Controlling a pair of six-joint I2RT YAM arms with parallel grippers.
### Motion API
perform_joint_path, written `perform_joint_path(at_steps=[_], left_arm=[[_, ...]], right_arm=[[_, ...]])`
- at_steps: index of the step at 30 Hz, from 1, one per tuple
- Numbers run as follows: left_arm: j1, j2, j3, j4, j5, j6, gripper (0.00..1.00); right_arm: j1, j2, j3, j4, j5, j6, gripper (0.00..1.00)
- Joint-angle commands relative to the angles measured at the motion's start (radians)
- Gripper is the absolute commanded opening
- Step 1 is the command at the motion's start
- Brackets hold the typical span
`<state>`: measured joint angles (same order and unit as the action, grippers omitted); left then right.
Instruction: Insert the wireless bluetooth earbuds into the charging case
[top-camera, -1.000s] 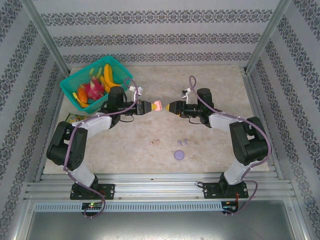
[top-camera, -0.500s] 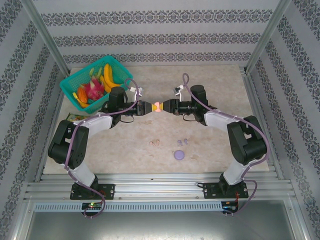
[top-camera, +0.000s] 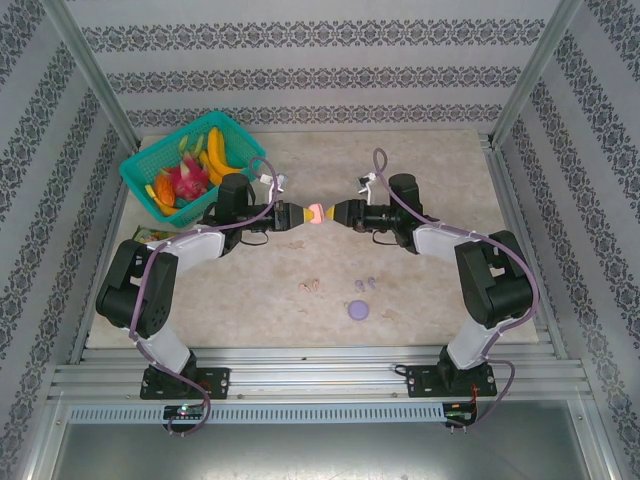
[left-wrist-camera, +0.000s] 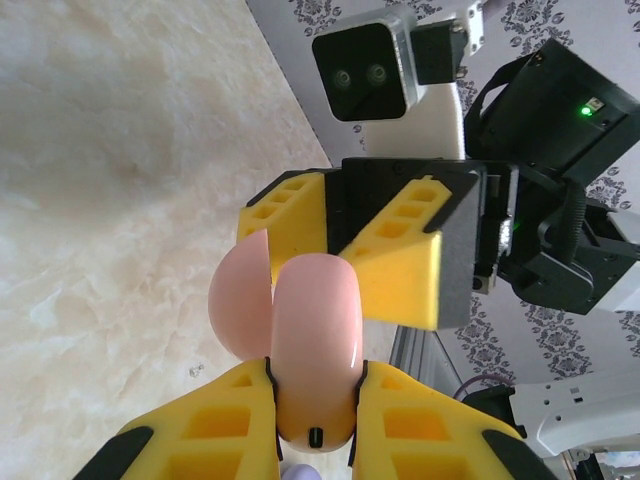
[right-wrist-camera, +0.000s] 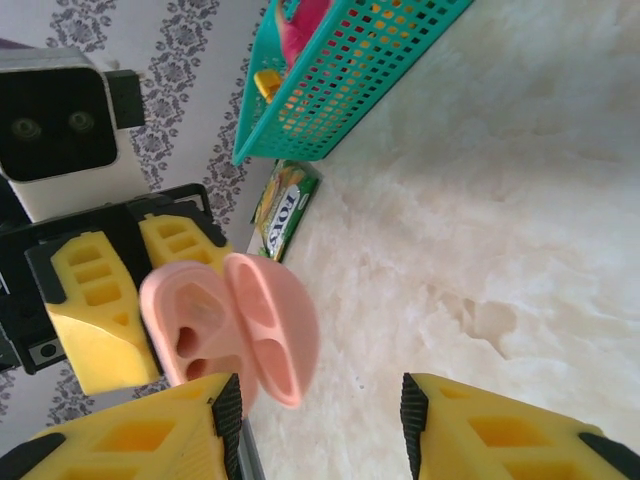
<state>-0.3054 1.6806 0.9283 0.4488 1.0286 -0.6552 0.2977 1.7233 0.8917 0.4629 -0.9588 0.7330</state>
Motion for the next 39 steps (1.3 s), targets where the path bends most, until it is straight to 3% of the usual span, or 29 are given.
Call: perform_joint_path(at_steps=[1,18,39], left_arm=[[-0.001,-0.009,0.033,0.027,0.023,0.003,0.12],[-0.005,-0.01,0.04,0.022,0.022,0.003,0.12],[-0.013,-0.012,0.033,0.024,0.018,0.003,0.12]], right_arm=[[-0.002,-0.015,-0.019,0.06,-0.013,0.009,0.47],[0.057,0.048,0.028,0.07,0.0,0.022,0.44],[0.043,0.07,0.071,0.059,0.015,0.038,0.36]])
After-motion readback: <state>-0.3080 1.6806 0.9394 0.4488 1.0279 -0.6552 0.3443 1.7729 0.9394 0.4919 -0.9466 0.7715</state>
